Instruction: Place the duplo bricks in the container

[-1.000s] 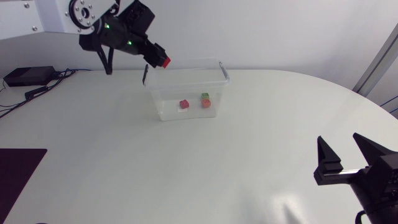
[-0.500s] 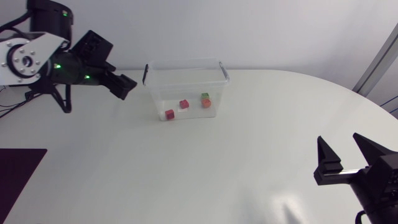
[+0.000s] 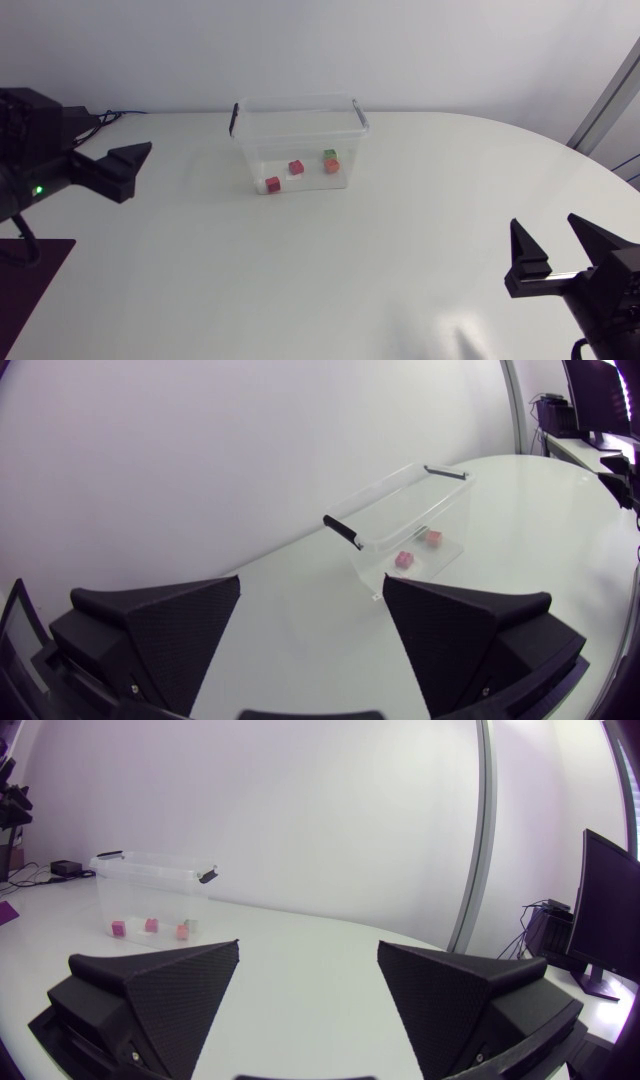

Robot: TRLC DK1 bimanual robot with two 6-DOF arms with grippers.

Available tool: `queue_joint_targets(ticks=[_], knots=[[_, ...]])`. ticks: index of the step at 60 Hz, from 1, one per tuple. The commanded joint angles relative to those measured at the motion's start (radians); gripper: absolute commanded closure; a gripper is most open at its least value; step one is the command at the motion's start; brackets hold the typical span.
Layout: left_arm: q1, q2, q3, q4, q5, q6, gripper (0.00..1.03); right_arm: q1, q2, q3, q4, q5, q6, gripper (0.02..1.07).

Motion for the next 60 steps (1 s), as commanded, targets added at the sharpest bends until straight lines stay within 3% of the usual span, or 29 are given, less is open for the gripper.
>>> queue_joint_targets(ticks=[1, 5, 14, 60], knots=[[0.015, -0.101, -0.098, 0.038, 0.0, -0.047, 0.03, -0.006, -0.006, -0.023, -0.009, 0.0, -0.018, 0.07], [0.041, -0.164, -0.149, 0.047, 0.001, -0.085, 0.03, -0.006, -0.006, -0.023, -0.009, 0.0, -0.018, 0.07], [0.123, -0.315, -0.267, 0.062, 0.114, -0.163, 0.03, -0.006, -0.006, -0.023, -0.009, 0.0, -0.016, 0.07], [0.05, -0.706, -0.568, 0.065, -0.074, -0.371, 0.03, 0.032, -0.003, -0.023, -0.001, 0.017, 0.106, 0.07]])
